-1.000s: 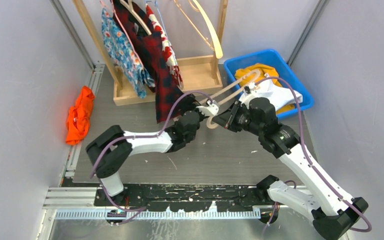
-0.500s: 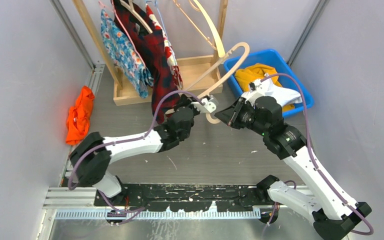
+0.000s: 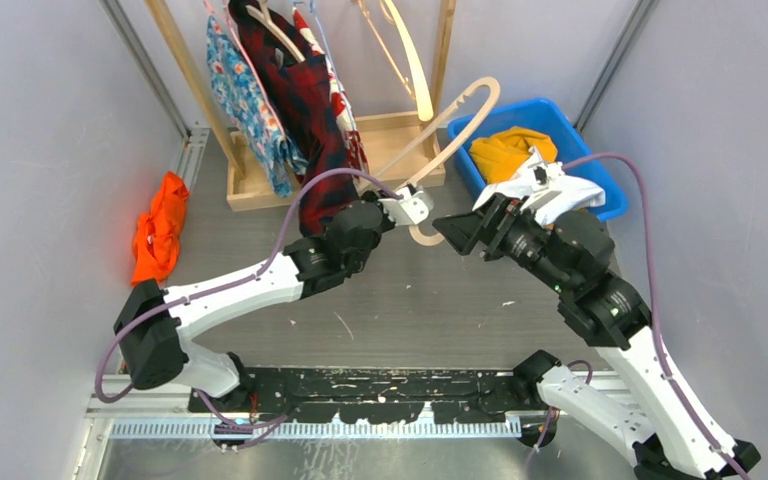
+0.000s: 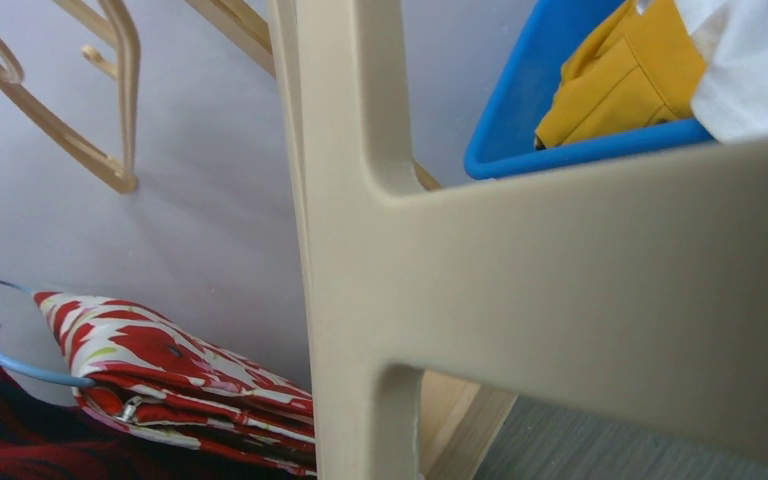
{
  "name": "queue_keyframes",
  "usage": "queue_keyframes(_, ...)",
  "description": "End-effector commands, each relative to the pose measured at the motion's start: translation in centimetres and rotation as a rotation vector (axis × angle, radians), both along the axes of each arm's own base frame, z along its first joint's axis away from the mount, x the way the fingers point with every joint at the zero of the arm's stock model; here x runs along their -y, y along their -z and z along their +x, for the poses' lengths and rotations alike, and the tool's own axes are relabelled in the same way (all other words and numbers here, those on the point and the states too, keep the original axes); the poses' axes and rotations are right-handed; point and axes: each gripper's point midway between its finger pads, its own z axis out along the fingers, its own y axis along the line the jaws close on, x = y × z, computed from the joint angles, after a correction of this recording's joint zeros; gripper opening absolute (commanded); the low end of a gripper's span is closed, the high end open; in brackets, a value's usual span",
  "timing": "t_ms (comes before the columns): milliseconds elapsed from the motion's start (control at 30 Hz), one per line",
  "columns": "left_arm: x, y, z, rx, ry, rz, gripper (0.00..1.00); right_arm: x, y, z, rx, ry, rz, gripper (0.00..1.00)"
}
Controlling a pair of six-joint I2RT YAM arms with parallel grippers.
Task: Remove the skirt from the hanger
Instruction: Place the hanger on the clothesline.
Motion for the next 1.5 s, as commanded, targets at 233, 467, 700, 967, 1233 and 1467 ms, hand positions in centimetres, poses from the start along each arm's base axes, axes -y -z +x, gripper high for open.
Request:
queue_keyframes(233,1.3,-0.8,-2.4,-0.104,0.132,-0.109,0.00,3.2,-3.9,0.4,0.184,0.146,-0.017,0.97)
queue_keyframes(467,3.1,0.0,-4.3,-0.197,0.280,-0.117,0.00,3.3,-2.9,0.6,0.169,0.153,-0.038,0.97)
queue_keyframes(700,0.8,-1.5,-4.4,-0.280,0.224,-0.192,0.00,3.6,-0.6,1.2,0.128,0.176,-0.088,0.96)
queue_keyframes(967,0.1,-2.2,-8.2,-0.560,0.263,-0.176,0.00,4.7,-0.2,1.7,0.149,0.231,-0.135,0.86)
queue_keyframes(1233,-1.0,-0.8,-13.9,-0.797,0.367,-0.173,0.00,6.2,0.2,2.1,0.160,0.299,-0.192,0.84)
queue_keyframes(1467,-3.2,-2.6,-17.2,-0.836,0.379,-0.293,0.00,6.8,0.1,1.6,0.166,0.314,-0.184,0.83)
